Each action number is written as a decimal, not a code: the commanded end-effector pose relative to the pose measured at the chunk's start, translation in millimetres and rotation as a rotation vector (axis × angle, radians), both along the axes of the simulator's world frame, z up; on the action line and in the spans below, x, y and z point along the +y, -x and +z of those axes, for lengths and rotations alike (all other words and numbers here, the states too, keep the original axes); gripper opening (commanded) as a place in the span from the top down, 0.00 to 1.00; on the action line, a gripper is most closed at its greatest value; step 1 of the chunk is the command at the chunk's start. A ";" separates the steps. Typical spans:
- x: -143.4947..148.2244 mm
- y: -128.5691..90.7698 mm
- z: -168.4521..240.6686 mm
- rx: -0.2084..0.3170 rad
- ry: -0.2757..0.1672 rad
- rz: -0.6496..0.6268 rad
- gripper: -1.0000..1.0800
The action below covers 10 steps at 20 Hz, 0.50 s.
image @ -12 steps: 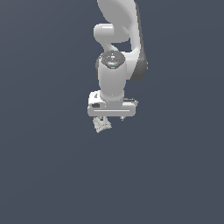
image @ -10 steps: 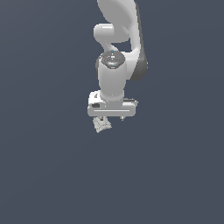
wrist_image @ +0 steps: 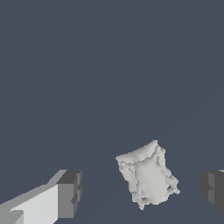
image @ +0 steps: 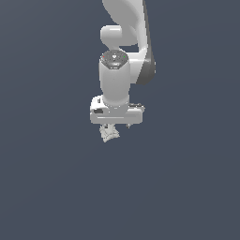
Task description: Pick up the object and move it to a goal position.
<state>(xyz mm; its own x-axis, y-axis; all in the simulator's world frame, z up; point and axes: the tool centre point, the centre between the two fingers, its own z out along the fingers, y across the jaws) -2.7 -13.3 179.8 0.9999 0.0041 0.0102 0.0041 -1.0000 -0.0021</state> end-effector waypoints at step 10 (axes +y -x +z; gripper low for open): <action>-6.4 6.6 -11.4 0.001 0.001 0.048 0.04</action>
<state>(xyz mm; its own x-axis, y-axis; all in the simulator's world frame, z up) -7.4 -17.9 171.7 0.9992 0.0399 0.0096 0.0399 -0.9992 -0.0016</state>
